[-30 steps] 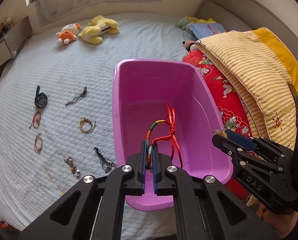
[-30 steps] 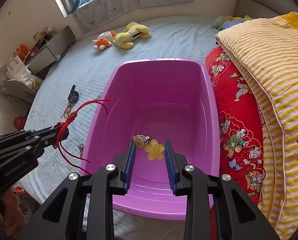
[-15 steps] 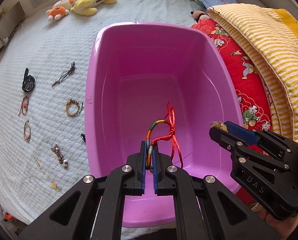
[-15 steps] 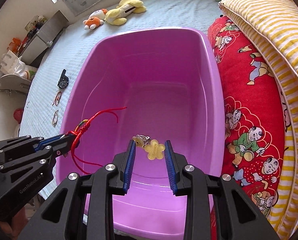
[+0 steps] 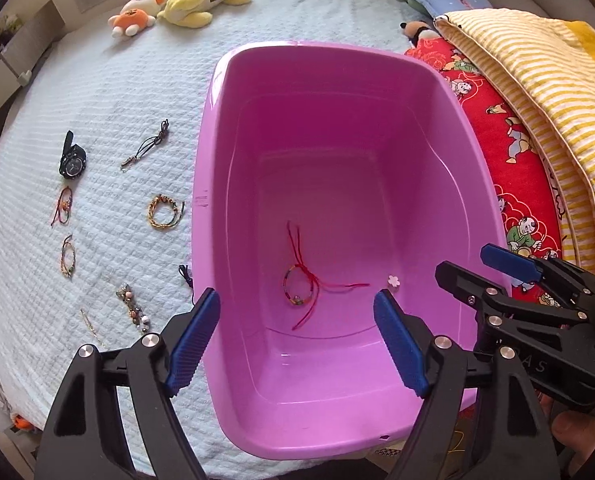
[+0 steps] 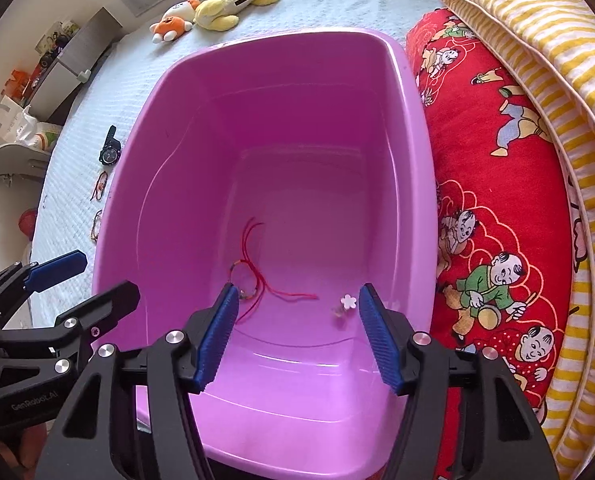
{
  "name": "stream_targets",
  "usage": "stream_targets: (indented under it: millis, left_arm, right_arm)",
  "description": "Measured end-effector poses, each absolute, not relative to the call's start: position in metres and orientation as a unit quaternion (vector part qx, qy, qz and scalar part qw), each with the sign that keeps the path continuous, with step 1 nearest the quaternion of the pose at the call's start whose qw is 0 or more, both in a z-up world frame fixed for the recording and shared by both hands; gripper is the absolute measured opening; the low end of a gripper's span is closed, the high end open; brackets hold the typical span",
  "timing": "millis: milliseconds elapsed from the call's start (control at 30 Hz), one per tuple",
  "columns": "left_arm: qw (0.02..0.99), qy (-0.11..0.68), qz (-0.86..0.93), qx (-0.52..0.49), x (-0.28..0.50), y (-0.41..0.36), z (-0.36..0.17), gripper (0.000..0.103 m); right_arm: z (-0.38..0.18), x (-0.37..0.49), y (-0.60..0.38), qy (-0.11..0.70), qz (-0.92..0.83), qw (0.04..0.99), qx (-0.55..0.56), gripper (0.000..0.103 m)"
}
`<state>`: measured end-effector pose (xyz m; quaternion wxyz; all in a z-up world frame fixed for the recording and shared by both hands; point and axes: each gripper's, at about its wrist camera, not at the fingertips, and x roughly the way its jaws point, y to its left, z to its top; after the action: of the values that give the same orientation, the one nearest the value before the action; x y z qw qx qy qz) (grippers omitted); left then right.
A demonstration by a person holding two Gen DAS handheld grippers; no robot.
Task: Organize jewelry
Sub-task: 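Open both tools to drop the bracelet and keychain into the tub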
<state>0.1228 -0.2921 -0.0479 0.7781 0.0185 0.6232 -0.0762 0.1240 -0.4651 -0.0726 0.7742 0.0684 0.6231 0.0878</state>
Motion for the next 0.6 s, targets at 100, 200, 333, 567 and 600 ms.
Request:
stream_targets:
  millis: [100,200,333,567,600]
  left_arm:
    - [0.779,0.623,-0.076,0.018,0.122,-0.292,-0.046,0.077]
    - [0.781,0.620,-0.078,0.021,0.119,-0.292,-0.044,0.077]
    - [0.783,0.616,-0.079,0.020,0.116,-0.291,-0.039,0.077]
    - [0.787,0.612,-0.076,0.020,0.107,-0.282,-0.031,0.077]
    - [0.787,0.612,-0.075,0.020,0.104,-0.280,-0.029,0.077]
  right_arm:
    - [-0.069,0.124,-0.466,0.622,0.087,0.776,0.062,0.060]
    - [-0.067,0.122,-0.467,0.621,0.087,0.776,0.062,0.060]
    - [-0.063,0.121,-0.464,0.620,0.089,0.777,0.063,0.061]
    - [-0.058,0.115,-0.455,0.623,0.095,0.773,0.069,0.062]
    - [-0.057,0.114,-0.453,0.624,0.098,0.772,0.072,0.062]
